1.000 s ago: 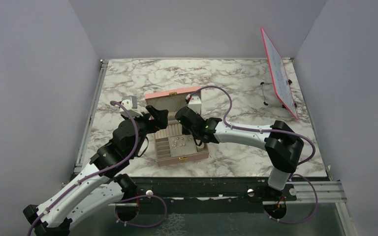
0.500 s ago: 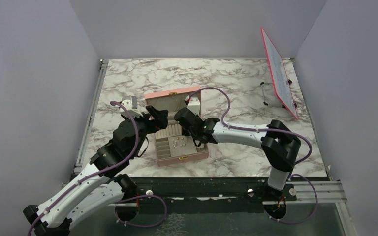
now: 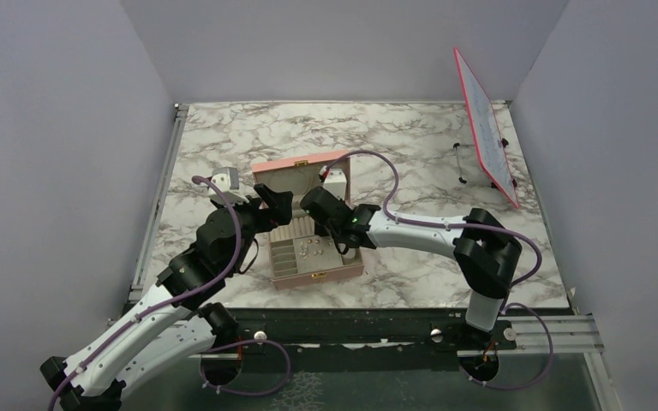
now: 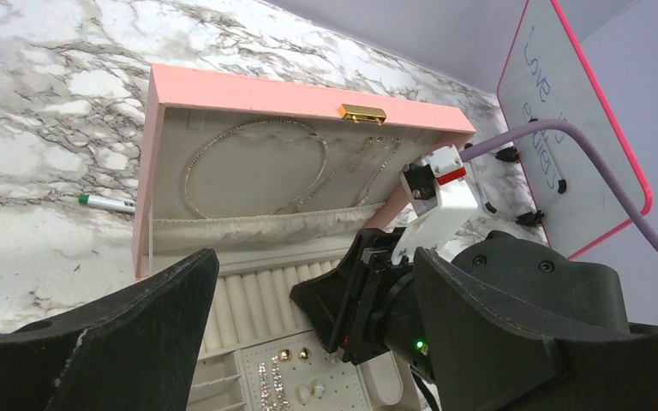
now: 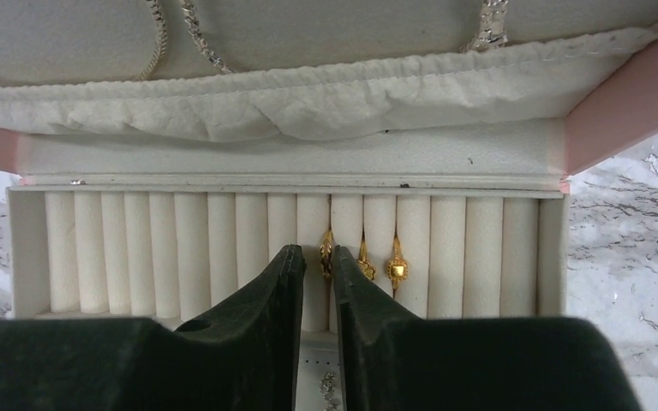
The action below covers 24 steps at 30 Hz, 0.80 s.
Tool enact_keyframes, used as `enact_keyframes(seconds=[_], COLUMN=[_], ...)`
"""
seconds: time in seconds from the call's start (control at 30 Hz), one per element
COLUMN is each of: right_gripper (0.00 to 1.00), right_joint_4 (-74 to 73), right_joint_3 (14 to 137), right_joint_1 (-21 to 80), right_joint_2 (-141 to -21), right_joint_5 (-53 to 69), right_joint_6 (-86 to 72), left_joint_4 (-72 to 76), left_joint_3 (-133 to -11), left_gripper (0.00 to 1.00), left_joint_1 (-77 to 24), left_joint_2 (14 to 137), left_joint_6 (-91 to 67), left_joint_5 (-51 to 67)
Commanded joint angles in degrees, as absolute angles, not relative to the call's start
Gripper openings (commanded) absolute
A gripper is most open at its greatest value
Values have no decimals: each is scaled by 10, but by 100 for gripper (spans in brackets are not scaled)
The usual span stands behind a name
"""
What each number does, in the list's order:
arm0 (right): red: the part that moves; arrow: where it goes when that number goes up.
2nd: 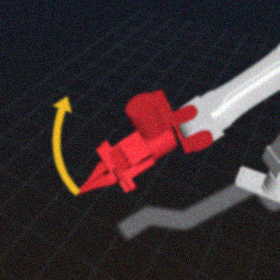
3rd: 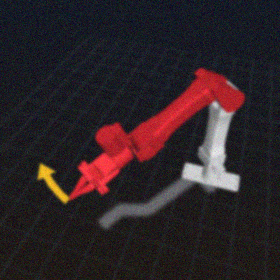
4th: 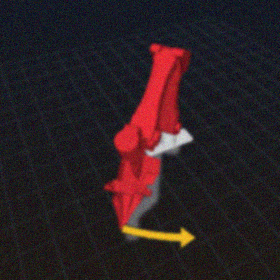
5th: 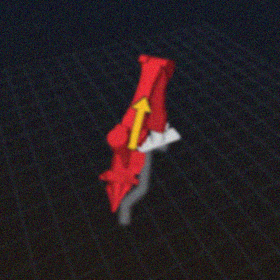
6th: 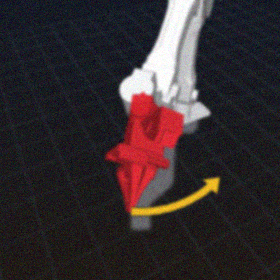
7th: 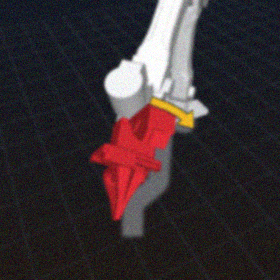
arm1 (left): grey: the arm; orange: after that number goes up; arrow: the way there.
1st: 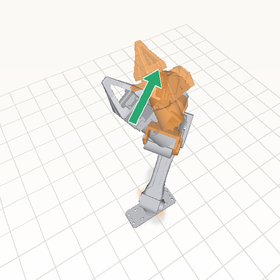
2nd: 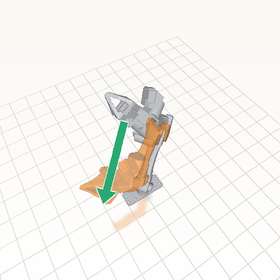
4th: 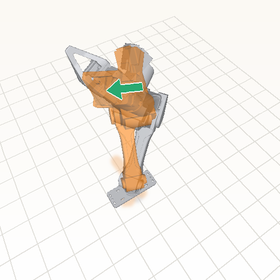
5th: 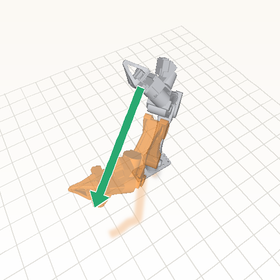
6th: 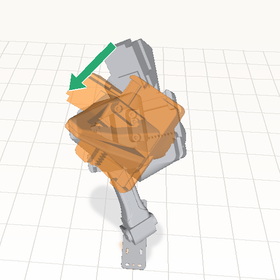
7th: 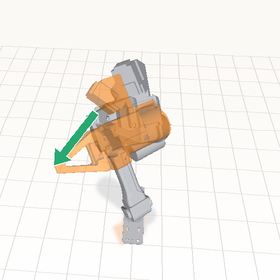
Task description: Organize the mixed jewelry
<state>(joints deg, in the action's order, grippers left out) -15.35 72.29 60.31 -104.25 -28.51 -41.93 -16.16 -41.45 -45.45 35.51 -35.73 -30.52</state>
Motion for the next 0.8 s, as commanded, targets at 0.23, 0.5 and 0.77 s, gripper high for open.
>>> enact_keyframes(seconds=[0.23, 0.5, 0.77], right_gripper=[26, 17, 17], right_joint_4=[-197, -255, -245], right_joint_3=[735, 746, 745], right_joint_1=[606, 603, 597], right_joint_2=[-984, -1008, -1027], right_joint_5=[-332, -367, -350], right_joint_6=[-406, -435, -424], left_joint_4=[-161, -158, -158], left_joint_3=[-416, -417, -417], left_gripper=[85, 85, 85], left_joint_1=[-453, -453, -453], left_joint_2=[366, 370, 370], left_joint_6=[-357, -360, -361], left_joint_5=[-310, -307, -306])
